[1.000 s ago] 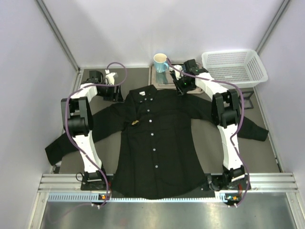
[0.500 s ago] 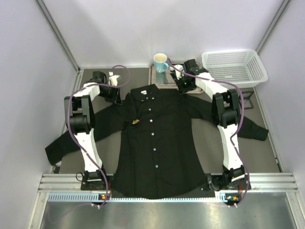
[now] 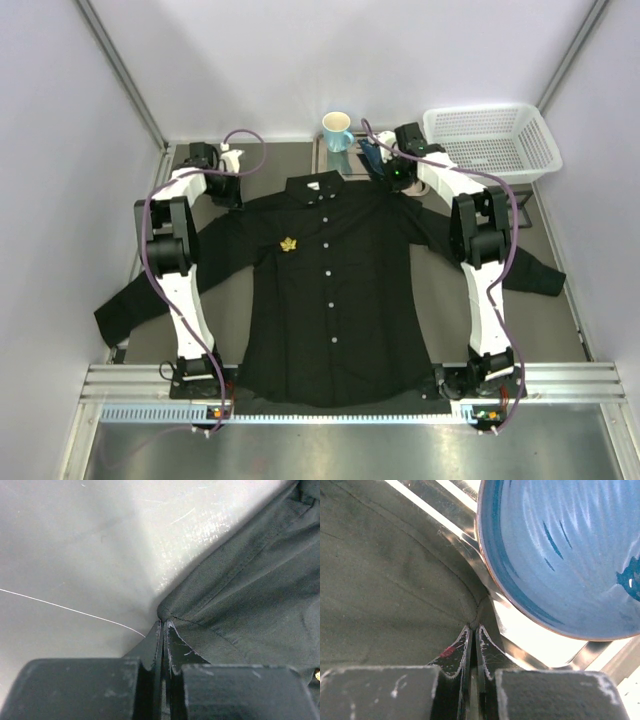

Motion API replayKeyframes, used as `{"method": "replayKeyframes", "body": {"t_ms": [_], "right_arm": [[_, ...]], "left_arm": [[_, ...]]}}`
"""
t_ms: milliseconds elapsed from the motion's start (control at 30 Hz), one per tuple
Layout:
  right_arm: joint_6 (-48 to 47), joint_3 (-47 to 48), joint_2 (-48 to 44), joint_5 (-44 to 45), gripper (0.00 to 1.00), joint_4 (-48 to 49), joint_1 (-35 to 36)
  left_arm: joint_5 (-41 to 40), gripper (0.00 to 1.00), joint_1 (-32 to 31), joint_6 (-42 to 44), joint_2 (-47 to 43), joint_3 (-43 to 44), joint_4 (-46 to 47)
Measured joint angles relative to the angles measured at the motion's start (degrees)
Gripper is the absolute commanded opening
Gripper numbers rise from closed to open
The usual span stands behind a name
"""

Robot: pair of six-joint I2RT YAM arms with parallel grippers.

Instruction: Pin the brooch onto the clothing

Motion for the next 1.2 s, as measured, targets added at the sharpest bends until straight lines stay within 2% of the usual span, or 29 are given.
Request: {"method": "replayKeyframes", "body": {"t_ms": [300, 333, 367, 400, 433, 533, 567, 700, 833, 1000, 1200], "right_arm": [[0.4, -3.3, -1.6, 1.6, 0.00, 3.5, 0.1], [0.4, -3.3, -1.7, 1.4, 0.05, 3.6, 0.1], [0.4, -3.6, -1.7, 1.0, 0.14, 3.9, 0.1], [0.4, -3.8, -1.9, 0.6, 0.26, 3.9, 0.1], [0.3, -4.1, -2.2, 0.0, 0.45, 3.9, 0.0], [-0.1, -4.4, -3.2, -3.1, 0.60, 3.1, -0.3], [-0.1, -4.6, -3.8, -4.4, 0.61, 3.0, -0.4], [0.0, -4.8, -6.2, -8.5, 0.61, 2.8, -0.6], [-0.2, -4.3, -7.4, -11.6, 0.53, 2.9, -0.6], [-0.7, -4.2, -7.4, -9.9, 0.49, 2.3, -0.7], [-1.6, -7.7, -9.3, -8.7, 0.48, 0.7, -1.7]], "left_arm": [[-0.8, 0.00, 0.4, -1.0, 0.2, 0.0, 2.4], [-0.5, 0.10, 0.5, -1.1, 0.2, 0.0, 2.7], [-0.1, 0.18, 0.5, -1.0, 0.2, 0.0, 2.9], [0.7, 0.26, 0.6, -0.7, 0.2, 0.0, 2.9], [1.7, 0.39, 0.8, -0.4, 0.2, 0.0, 2.9], [4.5, 0.52, 1.4, -0.1, 0.2, 0.0, 3.5], [5.6, 0.55, 1.4, -0.2, 0.2, 0.0, 4.0], [8.8, 0.57, 1.3, -0.2, 0.2, 0.1, 6.7], [11.0, 0.57, -0.1, 1.0, 0.6, 2.4, 6.9], [11.6, 0.57, -3.1, 3.2, 4.2, 9.9, 6.4], [9.9, 0.54, -6.3, 7.0, 8.1, 12.7, 3.9]]}}
